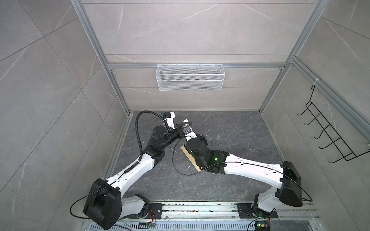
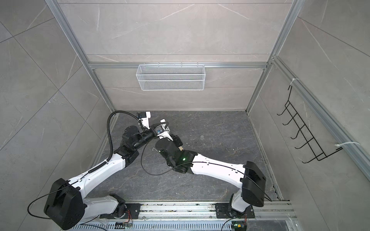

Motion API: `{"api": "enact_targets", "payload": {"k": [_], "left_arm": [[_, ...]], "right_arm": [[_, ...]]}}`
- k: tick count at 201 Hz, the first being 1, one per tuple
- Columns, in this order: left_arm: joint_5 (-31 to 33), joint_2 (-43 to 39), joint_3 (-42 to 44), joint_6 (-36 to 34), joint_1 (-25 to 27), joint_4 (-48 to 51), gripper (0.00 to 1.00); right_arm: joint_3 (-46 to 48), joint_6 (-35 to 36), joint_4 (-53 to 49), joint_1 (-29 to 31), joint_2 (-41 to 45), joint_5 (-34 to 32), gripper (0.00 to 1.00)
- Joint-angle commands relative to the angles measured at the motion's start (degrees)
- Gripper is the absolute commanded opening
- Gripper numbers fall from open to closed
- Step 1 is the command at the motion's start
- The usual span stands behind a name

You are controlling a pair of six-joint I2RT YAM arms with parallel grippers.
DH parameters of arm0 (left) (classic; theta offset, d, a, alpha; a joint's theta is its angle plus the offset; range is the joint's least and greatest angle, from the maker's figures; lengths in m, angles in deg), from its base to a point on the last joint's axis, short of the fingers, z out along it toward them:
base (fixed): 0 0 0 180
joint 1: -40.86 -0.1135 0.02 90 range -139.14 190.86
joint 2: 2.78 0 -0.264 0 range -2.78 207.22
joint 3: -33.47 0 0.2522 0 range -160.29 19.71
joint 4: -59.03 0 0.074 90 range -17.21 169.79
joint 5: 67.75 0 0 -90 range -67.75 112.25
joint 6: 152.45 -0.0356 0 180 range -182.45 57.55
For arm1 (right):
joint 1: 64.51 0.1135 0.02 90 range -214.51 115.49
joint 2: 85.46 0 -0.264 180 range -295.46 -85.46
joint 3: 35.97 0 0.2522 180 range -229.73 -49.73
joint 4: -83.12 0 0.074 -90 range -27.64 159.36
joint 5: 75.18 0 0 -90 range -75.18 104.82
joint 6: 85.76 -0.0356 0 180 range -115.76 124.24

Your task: Place the letter into the envelope and seal it

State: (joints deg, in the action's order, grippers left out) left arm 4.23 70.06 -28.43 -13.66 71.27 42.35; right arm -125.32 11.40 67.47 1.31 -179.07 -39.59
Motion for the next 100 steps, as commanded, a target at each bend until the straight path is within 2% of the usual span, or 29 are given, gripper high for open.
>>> {"api": "enact_targets", "payload": {"k": [1, 20, 35, 69, 82, 100], "left_arm": [[-2.38, 0.82, -1.08, -1.64, 1.23, -1.52, 0.0], [-2.41, 0.64, -0.99, -1.77, 1.23, -1.51, 0.0], [-2.53, 0.34, -0.82, -1.87, 1.22, -1.5, 0.0], [-3.67, -0.31, -0.75, -1.77, 1.23, -2.59, 0.0], [-4.65, -0.35, -0.92, -1.34, 1.23, -3.27, 0.0], [-5.77, -0.36, -1.08, -0.39, 1.23, -4.68, 0.0]], "right_arm": [[-2.5, 8.94, 3.12, 2.95, -2.45, -4.89, 0.0], [-0.48, 4.13, 1.91, 2.51, 0.67, 1.13, 0.0], [1.94, -0.32, 0.9, 1.03, 4.81, 9.32, 0.09], [9.0, -9.36, 0.69, -7.05, 15.0, 38.74, 0.48], [11.42, -12.39, 1.61, -11.39, 18.02, 51.67, 0.68], [14.96, -16.29, 4.65, -17.06, 21.21, 66.21, 0.83]]}}
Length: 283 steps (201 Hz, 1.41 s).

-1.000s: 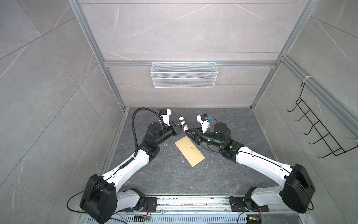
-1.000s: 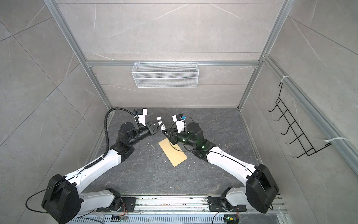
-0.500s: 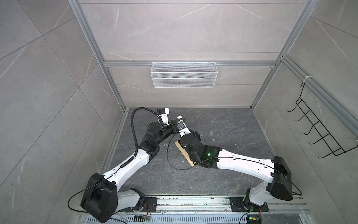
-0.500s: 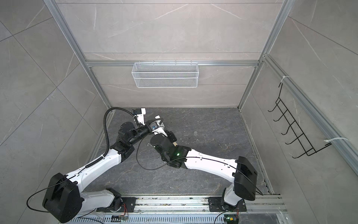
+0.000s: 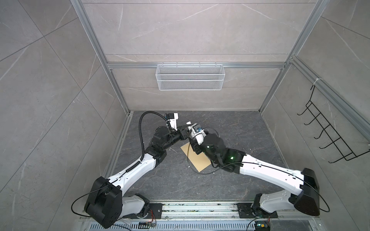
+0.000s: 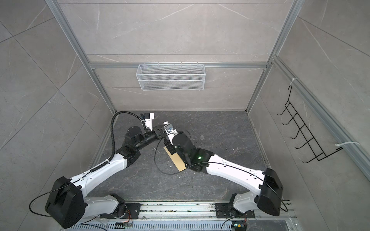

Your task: Place the letter into the envelope and seal it

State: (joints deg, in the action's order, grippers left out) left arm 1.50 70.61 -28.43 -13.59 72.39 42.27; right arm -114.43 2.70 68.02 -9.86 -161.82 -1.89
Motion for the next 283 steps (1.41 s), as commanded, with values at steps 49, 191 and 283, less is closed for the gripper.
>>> {"api": "enact_targets", "payload": {"k": [49, 191, 283], "left_arm": [[-4.8, -0.79, -1.21, 1.2, 0.06, -7.1, 0.0], [-5.88, 0.16, -1.61, 2.68, 0.05, -9.49, 0.0], [-5.38, 0.47, -1.17, 2.06, 0.05, -8.56, 0.0]], "right_arm": [[9.78, -20.67, 15.1, -17.15, 4.15, 51.26, 0.89], [11.64, -37.01, 34.46, -22.21, -5.51, 62.15, 0.46], [11.44, -36.22, 30.98, -22.14, -4.37, 55.53, 0.09]]}}
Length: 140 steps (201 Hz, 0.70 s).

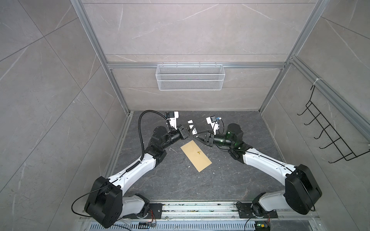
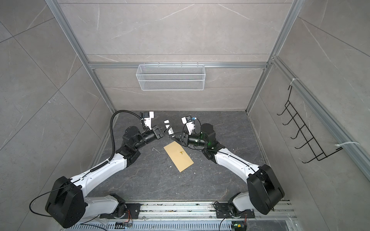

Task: Place the letter into the envelope and seal it
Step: 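Lower the glue stick onto the envelope again with the right gripper and lift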

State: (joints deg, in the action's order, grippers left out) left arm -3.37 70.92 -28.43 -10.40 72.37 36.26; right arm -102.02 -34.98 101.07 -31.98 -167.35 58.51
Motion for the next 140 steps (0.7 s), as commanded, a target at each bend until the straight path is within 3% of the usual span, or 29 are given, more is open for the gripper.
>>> {"api": "enact_targets", "payload": {"k": [1, 25, 69, 106, 123, 140], "left_arm": [[-0.45, 0.2, -1.12, -1.19, 0.1, -2.48, 0.0], [0.72, -0.04, -1.08, -2.44, 0.13, -0.74, 0.0], [1.37, 0.86, -1.23, -3.16, 0.13, 0.06, 0.0], [1.5, 1.56, -1.34, -3.15, 0.18, 0.06, 0.0], [1.53, 1.61, -1.34, -3.27, 0.22, 0.1, 0.0], [1.66, 1.5, -1.34, -3.55, 0.22, 0.37, 0.0]], "right_arm": [[-0.97, 1.62, -2.38, -0.06, 1.27, -5.15, 0.08], [-2.34, 10.21, -14.43, 2.48, 4.91, -19.23, 0.0], [-11.56, 30.03, -33.63, 19.33, 5.07, -65.48, 0.0], [-20.55, 43.8, -35.42, 29.88, -5.59, -98.37, 0.0], [-22.2, 52.64, -29.81, 32.81, -10.14, -106.12, 0.0], [-22.89, 56.34, -27.16, 33.81, -12.42, -107.65, 0.0]]}}
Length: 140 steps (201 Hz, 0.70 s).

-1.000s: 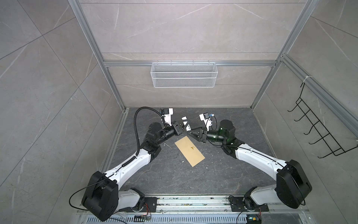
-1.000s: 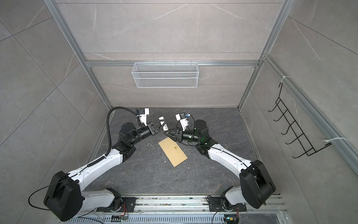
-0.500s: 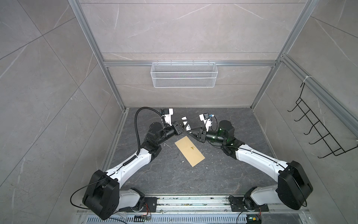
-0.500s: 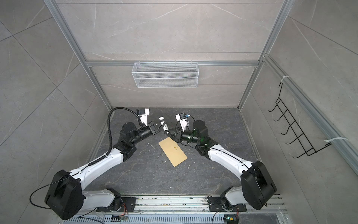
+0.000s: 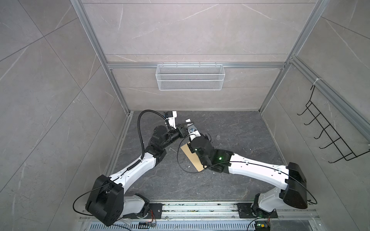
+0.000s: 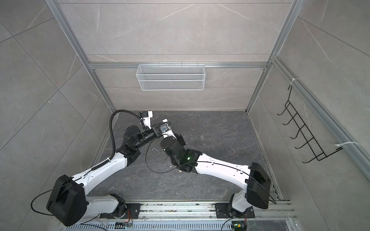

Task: Place the letter into the envelope and seal it
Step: 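Lower the glue stick onto the envelope again with the right gripper and lift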

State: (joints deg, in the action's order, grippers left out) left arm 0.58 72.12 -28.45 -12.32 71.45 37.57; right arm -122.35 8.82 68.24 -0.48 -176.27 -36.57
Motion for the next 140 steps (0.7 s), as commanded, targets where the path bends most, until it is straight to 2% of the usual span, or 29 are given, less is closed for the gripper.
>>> {"api": "enact_targets", "payload": {"k": [1, 19, 30, 43, 61, 71, 80, 100, 116, 140], "left_arm": [[-2.26, 0.32, -1.32, -1.62, 1.14, -0.97, 0.0], [-2.18, 0.13, -1.15, -1.79, 1.12, -0.81, 0.0], [-2.19, -0.05, -1.06, -1.87, 1.14, -0.76, 0.0], [-2.27, -0.34, -0.97, -2.01, 1.14, -0.8, 0.0], [-2.35, -0.84, -0.67, -2.14, 1.14, -1.1, 0.0], [-2.41, -1.1, -0.5, -2.14, 1.13, -1.65, 0.0], [-2.44, -1.22, -0.36, -2.06, 1.13, -1.99, 0.0], [-3.16, -1.31, -0.35, -1.97, 1.14, -2.68, 0.0], [-3.59, -1.4, -0.13, -1.65, 1.14, -3.54, 0.0], [-4.16, -1.58, -0.09, -1.27, 1.14, -4.38, 0.0]], "right_arm": [[-2.59, 12.51, 5.59, 2.32, -3.54, -12.49, 0.0], [-1.82, 8.81, 3.52, 2.27, -2.19, -7.51, 0.0], [-0.2, 6.13, 2.88, 1.92, 0.25, -3.02, 0.08], [2.21, 2.25, 1.79, 0.62, 4.13, 5.5, 0.17], [6.77, -2.55, 2.65, -2.46, 10.3, 17.27, 0.37], [8.93, -5.52, 2.51, -5.47, 13.38, 27.03, 0.52], [10.73, -8.95, 2.76, -8.56, 15.74, 35.72, 0.7], [15.11, -13.99, 6.4, -15.07, 19.7, 53.83, 0.92], [17.81, -17.72, 9.68, -19.59, 21.15, 66.27, 0.99], [18.87, -24.06, 13.2, -25.14, 20.14, 80.38, 1.0]]}}
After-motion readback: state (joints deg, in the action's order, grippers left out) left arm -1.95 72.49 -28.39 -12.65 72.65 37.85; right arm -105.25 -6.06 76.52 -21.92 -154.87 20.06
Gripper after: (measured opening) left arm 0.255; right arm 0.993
